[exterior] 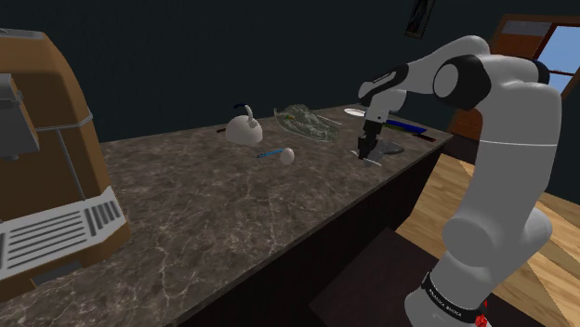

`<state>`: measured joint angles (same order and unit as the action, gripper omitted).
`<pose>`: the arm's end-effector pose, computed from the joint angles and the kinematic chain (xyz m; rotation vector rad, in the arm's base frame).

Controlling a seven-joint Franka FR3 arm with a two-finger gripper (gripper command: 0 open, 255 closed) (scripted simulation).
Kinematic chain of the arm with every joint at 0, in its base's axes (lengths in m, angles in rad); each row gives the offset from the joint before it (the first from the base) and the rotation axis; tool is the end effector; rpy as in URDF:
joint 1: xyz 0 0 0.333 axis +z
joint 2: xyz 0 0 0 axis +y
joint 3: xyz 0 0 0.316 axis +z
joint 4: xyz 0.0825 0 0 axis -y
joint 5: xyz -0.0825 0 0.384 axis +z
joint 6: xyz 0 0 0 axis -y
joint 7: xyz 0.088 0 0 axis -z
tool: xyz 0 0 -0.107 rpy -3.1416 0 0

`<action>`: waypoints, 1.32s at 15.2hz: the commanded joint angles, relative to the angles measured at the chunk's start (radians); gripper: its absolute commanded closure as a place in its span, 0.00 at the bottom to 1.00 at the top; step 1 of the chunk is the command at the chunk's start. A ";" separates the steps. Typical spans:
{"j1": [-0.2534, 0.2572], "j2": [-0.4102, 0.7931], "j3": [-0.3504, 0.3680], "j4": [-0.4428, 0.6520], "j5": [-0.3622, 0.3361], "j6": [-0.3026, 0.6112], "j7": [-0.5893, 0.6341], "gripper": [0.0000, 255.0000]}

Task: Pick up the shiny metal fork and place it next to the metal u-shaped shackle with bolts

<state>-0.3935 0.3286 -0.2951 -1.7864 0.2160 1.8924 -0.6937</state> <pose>0.4915 -0.3686 0.3614 -2.9273 0.1163 0.1363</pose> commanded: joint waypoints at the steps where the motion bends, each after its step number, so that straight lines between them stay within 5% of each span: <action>1: -0.001 0.012 0.002 -0.011 0.005 0.023 -0.006 1.00; 14: -0.007 0.047 0.010 -0.040 0.019 0.085 -0.019 1.00; 15: -0.011 0.056 0.009 -0.029 0.021 0.081 -0.025 0.00; 20: -0.007 0.047 0.011 -0.040 0.019 0.085 -0.019 0.00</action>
<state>-0.4003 0.3661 -0.2837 -1.8241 0.2348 1.9734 -0.7179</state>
